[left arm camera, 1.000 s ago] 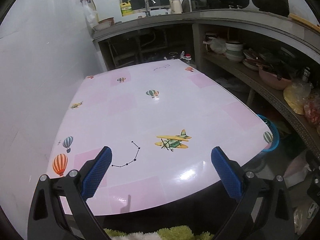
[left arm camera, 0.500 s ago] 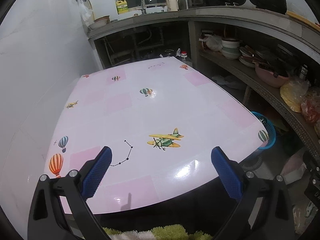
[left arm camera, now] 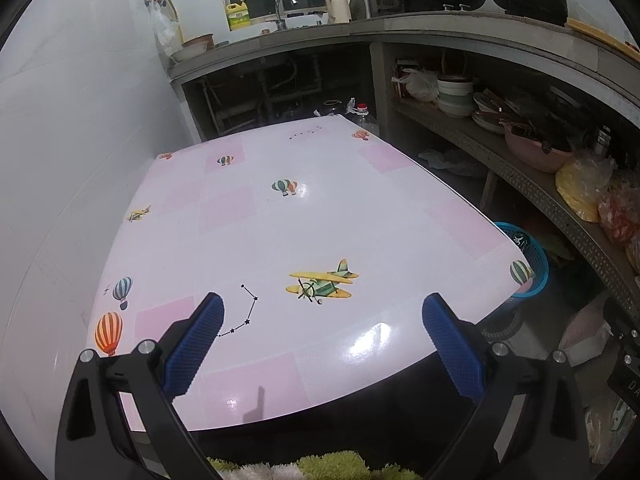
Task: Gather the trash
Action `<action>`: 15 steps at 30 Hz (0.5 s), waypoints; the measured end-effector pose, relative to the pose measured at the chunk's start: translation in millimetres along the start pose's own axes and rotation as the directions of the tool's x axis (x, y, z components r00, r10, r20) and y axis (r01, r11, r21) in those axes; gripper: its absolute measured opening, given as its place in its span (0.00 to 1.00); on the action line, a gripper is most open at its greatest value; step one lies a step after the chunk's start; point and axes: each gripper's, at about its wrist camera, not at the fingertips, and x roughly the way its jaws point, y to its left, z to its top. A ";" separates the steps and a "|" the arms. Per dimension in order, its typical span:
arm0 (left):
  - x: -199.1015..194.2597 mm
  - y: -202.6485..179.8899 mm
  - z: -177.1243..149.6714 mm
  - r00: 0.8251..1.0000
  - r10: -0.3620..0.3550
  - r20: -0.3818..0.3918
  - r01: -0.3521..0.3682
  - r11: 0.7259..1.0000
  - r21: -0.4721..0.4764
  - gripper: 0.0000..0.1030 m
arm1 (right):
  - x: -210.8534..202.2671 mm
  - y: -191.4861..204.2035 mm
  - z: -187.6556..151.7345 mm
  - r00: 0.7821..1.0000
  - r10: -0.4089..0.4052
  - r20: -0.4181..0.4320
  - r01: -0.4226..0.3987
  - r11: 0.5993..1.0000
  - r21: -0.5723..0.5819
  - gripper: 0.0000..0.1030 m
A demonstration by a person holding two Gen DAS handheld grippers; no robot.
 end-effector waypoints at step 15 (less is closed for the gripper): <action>1.7 2.0 0.3 1.000 -0.015 -0.008 0.015 1.000 -0.012 0.95 | 0.8 1.5 1.8 1.000 -0.007 0.001 0.007 1.000 -0.003 0.92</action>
